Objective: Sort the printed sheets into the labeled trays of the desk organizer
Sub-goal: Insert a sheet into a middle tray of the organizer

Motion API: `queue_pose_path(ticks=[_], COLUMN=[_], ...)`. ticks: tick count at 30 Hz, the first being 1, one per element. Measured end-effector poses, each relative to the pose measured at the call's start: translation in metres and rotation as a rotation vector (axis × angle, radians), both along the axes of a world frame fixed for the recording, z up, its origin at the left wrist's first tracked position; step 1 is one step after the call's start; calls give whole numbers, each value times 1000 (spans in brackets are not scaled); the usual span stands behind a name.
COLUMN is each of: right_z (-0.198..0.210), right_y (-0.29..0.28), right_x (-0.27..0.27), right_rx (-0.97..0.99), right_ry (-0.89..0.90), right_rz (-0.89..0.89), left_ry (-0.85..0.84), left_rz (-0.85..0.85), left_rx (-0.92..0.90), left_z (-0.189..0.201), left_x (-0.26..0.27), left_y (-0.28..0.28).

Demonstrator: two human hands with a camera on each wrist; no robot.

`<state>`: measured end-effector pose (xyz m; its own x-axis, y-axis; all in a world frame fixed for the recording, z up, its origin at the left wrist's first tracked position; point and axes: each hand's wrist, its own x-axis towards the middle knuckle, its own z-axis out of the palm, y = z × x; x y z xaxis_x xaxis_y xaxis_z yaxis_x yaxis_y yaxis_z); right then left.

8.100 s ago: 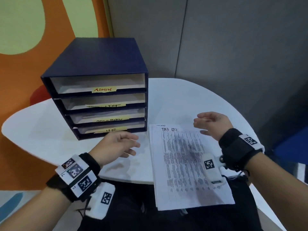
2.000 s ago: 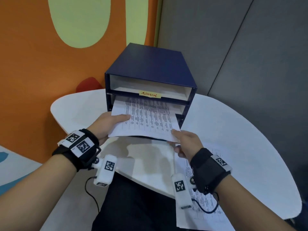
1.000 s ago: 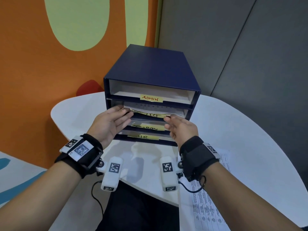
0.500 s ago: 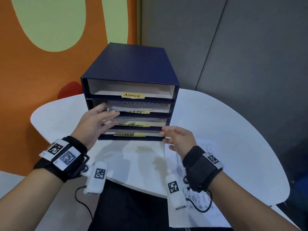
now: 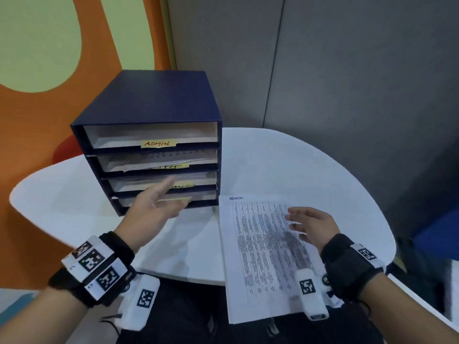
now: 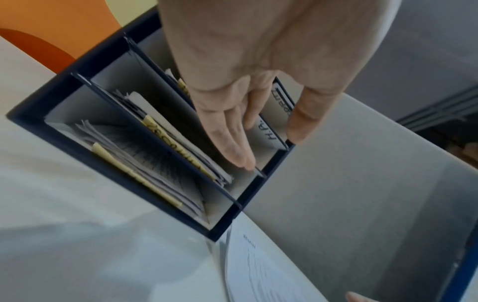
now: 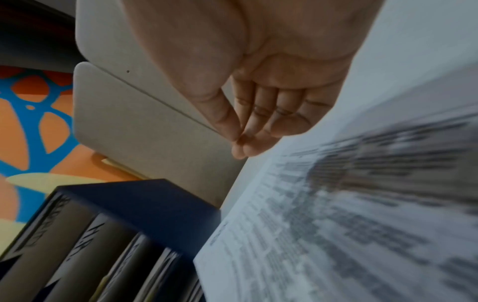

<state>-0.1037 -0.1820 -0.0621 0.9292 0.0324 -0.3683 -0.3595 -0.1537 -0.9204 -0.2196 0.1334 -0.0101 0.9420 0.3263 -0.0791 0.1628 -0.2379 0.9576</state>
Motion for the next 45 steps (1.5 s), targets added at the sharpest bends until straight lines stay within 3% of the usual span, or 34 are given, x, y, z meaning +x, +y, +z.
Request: queue_pose_path(ticks=[3,7,11,17,23,31,37,42,45], right_z=[-19,-37,-39,-33,-36,-38,-40,-42,-42], right_y=[-20,-24,-18,-14,-16,-12,-7,-8,-8], right_x=[0,2,-1,-4,-4,-5,-8,-8,-9], right_rx=[-82,-280,-379,-430,-420,-551,-670,-795,-815], right_ry=[5,-82,-108,-104,-90,-106,-107,-149,-168], right_rz=[-43,48,116,181,185,232,337,410,443], left_ry=[122,346,433,360,154,-2,59,24,56], left_rz=[-37,-138,-159,13,116,29,-416,-296,-218], left_rx=[36,101,168,175,282,479,523,490,583], left_z=[-13,-39,-52,-61,-53,-48,-48,-54,-53], left_x=[3,20,48,79,77,72,54,57,65], left_y=[-22,-55,-82,-99,-109,-112,-110,-110,-106])
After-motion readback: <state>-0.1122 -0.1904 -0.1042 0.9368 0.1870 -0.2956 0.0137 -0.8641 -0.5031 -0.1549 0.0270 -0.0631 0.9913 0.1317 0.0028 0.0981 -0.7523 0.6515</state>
